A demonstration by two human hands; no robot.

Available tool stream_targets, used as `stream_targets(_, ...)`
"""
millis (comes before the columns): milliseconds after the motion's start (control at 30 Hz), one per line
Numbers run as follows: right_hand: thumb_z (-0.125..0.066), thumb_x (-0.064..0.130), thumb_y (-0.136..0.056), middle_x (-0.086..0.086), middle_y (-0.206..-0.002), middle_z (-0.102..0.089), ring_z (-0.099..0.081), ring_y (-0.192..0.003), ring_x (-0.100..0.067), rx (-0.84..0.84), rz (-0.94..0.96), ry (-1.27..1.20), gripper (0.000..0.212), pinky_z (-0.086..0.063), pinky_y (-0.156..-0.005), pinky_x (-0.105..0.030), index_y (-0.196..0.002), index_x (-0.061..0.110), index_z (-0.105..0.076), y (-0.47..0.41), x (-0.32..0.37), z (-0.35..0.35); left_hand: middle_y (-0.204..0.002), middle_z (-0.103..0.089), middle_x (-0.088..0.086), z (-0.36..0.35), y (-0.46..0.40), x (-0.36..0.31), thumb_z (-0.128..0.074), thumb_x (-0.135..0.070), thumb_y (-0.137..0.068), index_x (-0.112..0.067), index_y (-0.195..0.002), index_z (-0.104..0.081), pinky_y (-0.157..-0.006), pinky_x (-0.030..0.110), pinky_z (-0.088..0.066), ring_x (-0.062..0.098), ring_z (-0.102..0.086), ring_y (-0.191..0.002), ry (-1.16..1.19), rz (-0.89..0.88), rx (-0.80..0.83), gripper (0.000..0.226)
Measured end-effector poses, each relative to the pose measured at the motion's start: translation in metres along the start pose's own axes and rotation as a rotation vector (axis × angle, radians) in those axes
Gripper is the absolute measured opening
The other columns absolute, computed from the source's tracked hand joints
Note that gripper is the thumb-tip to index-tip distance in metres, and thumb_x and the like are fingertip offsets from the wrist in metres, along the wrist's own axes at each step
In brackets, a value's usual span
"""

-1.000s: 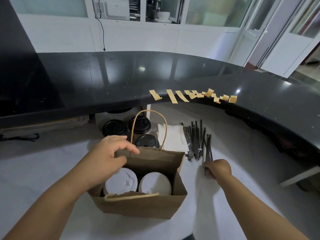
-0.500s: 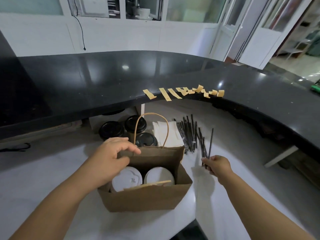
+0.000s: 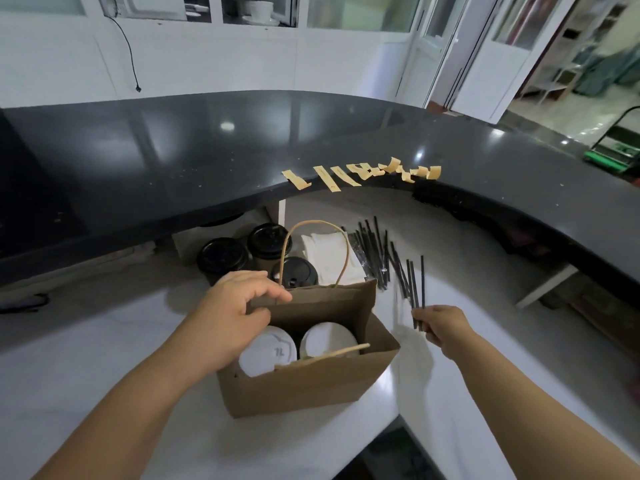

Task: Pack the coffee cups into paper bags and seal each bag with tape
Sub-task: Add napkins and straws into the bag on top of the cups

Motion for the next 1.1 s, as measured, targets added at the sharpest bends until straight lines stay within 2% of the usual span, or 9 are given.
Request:
stream_targets(100, -0.064, 0.003, -0.086, -0.012, -0.062, -0.047, -0.037, -0.051, -0.017, -0.029, -0.008, 0.028, 0.011, -0.034, -0.047, -0.026, -0.085, -0.007, -0.062, 0.0, -0.001, -0.004, -0.106, -0.056, -0.029, 0.001, 0.0, -0.001, -0.057, 0.005, -0.081, -0.047, -0.086, -0.062, -0.085, -0.008, -0.02, -0.02, -0.034, -0.114, 0.001, -0.018, -0.007, 0.053)
stream_targets(267, -0.066, 0.005, -0.086, -0.01, -0.061, -0.045, -0.037, -0.05, -0.017, -0.034, 0.008, 0.059, 0.013, -0.034, -0.046, -0.026, -0.081, -0.004, -0.059, -0.008, 0.0, -0.014, -0.112, -0.054, -0.016, 0.002, -0.002, 0.0, -0.058, 0.002, -0.082, -0.047, -0.095, -0.062, -0.084, -0.009, -0.018, -0.02, -0.033, -0.112, -0.009, -0.02, -0.028, 0.051)
stream_targets(500, -0.07, 0.02, -0.085, -0.013, -0.063, -0.053, -0.048, -0.054, -0.021, -0.069, 0.112, 0.222, 0.032, -0.044, -0.057, -0.032, -0.083, -0.011, -0.064, -0.042, 0.009, -0.021, -0.11, -0.056, -0.025, -0.001, -0.009, -0.002, -0.059, -0.003, -0.084, -0.048, -0.092, -0.066, -0.085, -0.004, -0.026, -0.014, -0.041, -0.114, -0.007, 0.026, -0.038, 0.047)
stream_targets(633, -0.07, 0.029, -0.082, -0.011, -0.093, -0.061, -0.057, -0.07, -0.025, -0.172, 0.29, 0.54, 0.034, -0.048, -0.067, -0.034, -0.098, -0.001, -0.065, -0.054, 0.042, -0.018, -0.103, -0.063, -0.024, -0.002, -0.012, -0.002, -0.06, -0.002, -0.084, -0.043, -0.086, -0.071, -0.089, 0.009, -0.035, -0.014, -0.048, -0.109, 0.031, 0.065, -0.053, 0.042)
stream_targets(700, -0.07, 0.032, -0.082, -0.009, -0.114, -0.054, -0.06, -0.076, -0.026, -0.227, 0.41, 0.673, 0.036, -0.052, -0.068, -0.036, -0.109, 0.009, -0.061, -0.049, 0.066, -0.022, -0.099, -0.065, -0.023, -0.003, -0.014, -0.003, -0.06, 0.001, -0.083, -0.04, -0.085, -0.074, -0.086, 0.007, -0.038, -0.01, -0.052, -0.106, 0.048, 0.078, -0.058, 0.043)
stream_targets(767, -0.071, 0.03, -0.081, -0.006, -0.115, -0.05, -0.059, -0.08, -0.025, -0.242, 0.577, 0.75, 0.035, -0.054, -0.067, -0.037, -0.109, 0.013, -0.058, -0.04, 0.093, -0.038, -0.097, -0.065, -0.025, -0.003, -0.018, -0.003, -0.059, 0.004, -0.083, -0.038, -0.083, -0.075, -0.083, 0.004, -0.039, -0.007, -0.055, -0.103, 0.059, 0.101, -0.066, 0.045)
stream_targets(900, -0.069, 0.027, -0.085, -0.001, -0.12, -0.053, -0.054, -0.102, -0.019, -0.004, 0.874, 0.76, 0.034, -0.049, -0.083, -0.03, -0.116, 0.016, -0.06, -0.023, 0.123, -0.101, -0.095, -0.066, -0.025, -0.005, -0.023, -0.004, -0.058, 0.009, -0.082, -0.041, -0.082, -0.074, -0.084, 0.016, -0.047, -0.003, -0.059, -0.098, 0.066, 0.127, -0.082, 0.053)
stream_targets(1000, -0.07, 0.028, -0.085, -0.001, -0.131, -0.049, -0.045, -0.121, -0.018, 0.165, 0.933, 0.725, 0.043, -0.038, -0.098, -0.026, -0.124, 0.015, -0.057, -0.02, 0.128, -0.139, -0.094, -0.067, -0.025, -0.006, -0.025, -0.001, -0.057, 0.012, -0.08, -0.041, -0.08, -0.075, -0.085, 0.027, -0.052, -0.002, -0.061, -0.095, 0.075, 0.174, -0.084, 0.056)
stream_targets(1100, -0.071, 0.036, -0.081, -0.004, -0.136, -0.045, -0.04, -0.126, -0.019, 0.223, 0.93, 0.72, 0.058, -0.035, -0.102, -0.028, -0.13, 0.013, -0.05, -0.026, 0.131, -0.158, -0.093, -0.068, -0.024, -0.009, -0.027, -0.004, -0.055, 0.015, -0.079, -0.039, -0.077, -0.076, -0.084, 0.02, -0.05, -0.003, -0.063, -0.093, 0.094, 0.187, -0.091, 0.058)
Point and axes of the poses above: each hand's wrist, its own y-axis away from the middle knuckle, its own z-axis out of the back of the hand, x = y × z, the point moved 10 cm from there along -y, towards the middle knuckle
